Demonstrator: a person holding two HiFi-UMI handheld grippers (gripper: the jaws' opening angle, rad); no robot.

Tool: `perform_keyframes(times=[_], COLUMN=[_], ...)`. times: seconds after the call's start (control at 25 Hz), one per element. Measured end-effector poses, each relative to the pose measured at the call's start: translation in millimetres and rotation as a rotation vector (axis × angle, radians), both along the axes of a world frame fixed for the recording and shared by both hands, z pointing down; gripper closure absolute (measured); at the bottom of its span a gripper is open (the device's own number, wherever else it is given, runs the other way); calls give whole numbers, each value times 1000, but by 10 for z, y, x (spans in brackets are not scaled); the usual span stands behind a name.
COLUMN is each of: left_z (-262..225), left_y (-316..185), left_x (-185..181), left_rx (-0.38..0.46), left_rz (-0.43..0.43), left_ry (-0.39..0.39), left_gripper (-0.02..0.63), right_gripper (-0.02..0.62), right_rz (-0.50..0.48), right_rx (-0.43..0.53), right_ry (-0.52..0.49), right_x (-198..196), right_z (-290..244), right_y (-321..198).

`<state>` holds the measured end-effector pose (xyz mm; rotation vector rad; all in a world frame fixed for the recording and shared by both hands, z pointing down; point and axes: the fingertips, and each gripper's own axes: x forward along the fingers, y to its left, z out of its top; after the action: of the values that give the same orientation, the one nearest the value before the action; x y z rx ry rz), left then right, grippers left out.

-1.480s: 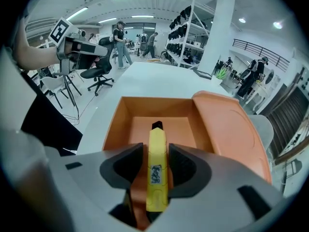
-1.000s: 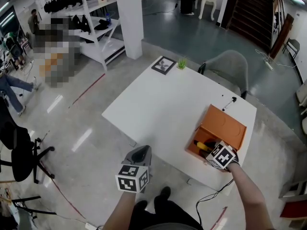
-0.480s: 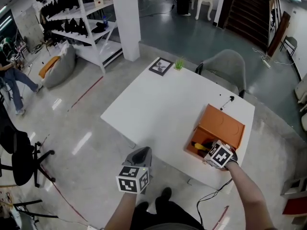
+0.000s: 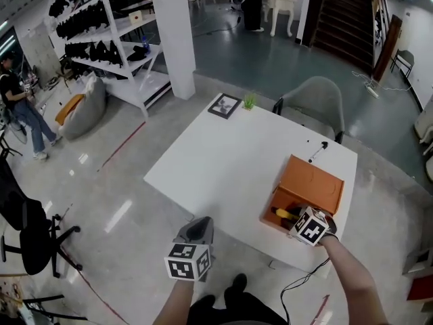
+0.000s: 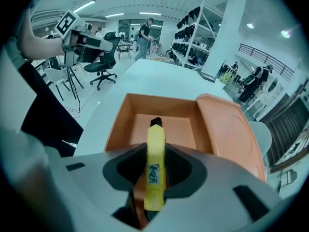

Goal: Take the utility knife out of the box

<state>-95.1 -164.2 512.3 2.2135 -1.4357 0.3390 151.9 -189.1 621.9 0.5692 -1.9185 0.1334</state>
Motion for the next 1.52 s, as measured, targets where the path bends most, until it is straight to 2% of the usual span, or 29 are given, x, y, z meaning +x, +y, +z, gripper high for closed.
perform_keyframes(times=[0.44,0.72,1.04,1.28,1.52], left_z=[-14,-10,-86,-124,-159], left_y=[-54,-36,-19,-18,-27], left_x=[211,312,441,555,653], left_rx=[11,11,27,40,52], left_rz=[59,92,140,174,214], left_ry=[6,13,18,19,15], left_gripper=[588,588,589,588,588], right_gripper=[482,482,483,482,482], right_rz=[104,201,332,400,507], right_rx=[92,146,213,256,291], right_ry=[-147,-240,-395,-456,-546], right_x=[-25,4,50,102,127], right_z=[-382,-618,-1004,-1189,-1305], right_y=[-55,-27,39,105,181])
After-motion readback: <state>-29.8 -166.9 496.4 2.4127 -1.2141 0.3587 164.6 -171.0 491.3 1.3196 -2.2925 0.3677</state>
